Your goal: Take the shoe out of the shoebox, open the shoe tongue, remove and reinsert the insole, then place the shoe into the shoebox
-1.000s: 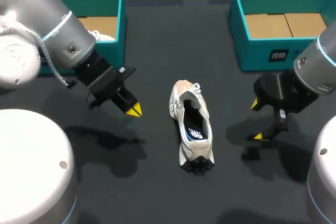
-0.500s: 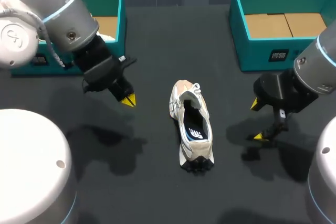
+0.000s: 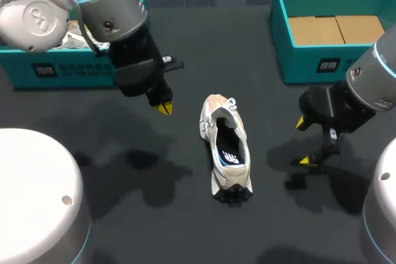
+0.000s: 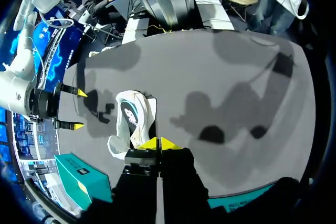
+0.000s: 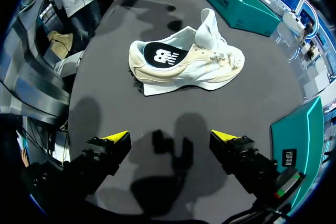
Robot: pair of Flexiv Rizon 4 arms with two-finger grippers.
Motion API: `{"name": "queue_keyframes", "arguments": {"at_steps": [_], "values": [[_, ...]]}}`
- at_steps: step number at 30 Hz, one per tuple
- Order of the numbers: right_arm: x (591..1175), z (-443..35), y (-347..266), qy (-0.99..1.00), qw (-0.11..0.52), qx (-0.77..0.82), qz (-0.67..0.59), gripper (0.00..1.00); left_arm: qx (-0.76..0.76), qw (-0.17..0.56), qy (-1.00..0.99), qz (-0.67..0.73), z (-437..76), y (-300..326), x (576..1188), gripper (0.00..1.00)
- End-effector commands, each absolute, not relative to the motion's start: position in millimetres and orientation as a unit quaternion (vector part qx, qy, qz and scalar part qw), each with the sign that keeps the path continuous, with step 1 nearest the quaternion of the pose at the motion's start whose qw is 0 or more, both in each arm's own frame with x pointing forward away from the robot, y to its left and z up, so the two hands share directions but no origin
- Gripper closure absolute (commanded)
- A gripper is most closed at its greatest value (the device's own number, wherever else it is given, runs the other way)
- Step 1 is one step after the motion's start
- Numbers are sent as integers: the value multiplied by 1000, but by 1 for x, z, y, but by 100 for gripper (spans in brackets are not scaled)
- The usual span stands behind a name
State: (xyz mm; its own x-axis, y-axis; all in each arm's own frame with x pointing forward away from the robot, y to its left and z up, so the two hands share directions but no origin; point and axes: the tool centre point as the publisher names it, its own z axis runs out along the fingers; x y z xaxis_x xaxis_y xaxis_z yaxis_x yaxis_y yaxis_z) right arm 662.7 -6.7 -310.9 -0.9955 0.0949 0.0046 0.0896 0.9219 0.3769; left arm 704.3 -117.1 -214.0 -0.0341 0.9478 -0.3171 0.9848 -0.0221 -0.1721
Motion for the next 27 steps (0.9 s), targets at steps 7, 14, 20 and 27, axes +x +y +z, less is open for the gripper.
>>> {"name": "queue_keyframes", "arguments": {"at_steps": [7,14,20,27], "values": [[661,-311,-7,980,9,47,192,0,700,18,698,-146,-212,-123,709,100],[659,-300,-26,981,19,47,186,0,716,14,679,-162,-224,-146,704,100],[663,-302,-47,980,10,52,190,0,737,11,659,-149,-238,-165,698,100],[668,-309,-64,977,6,58,207,0,753,-2,643,-142,-253,-183,689,100]]}}
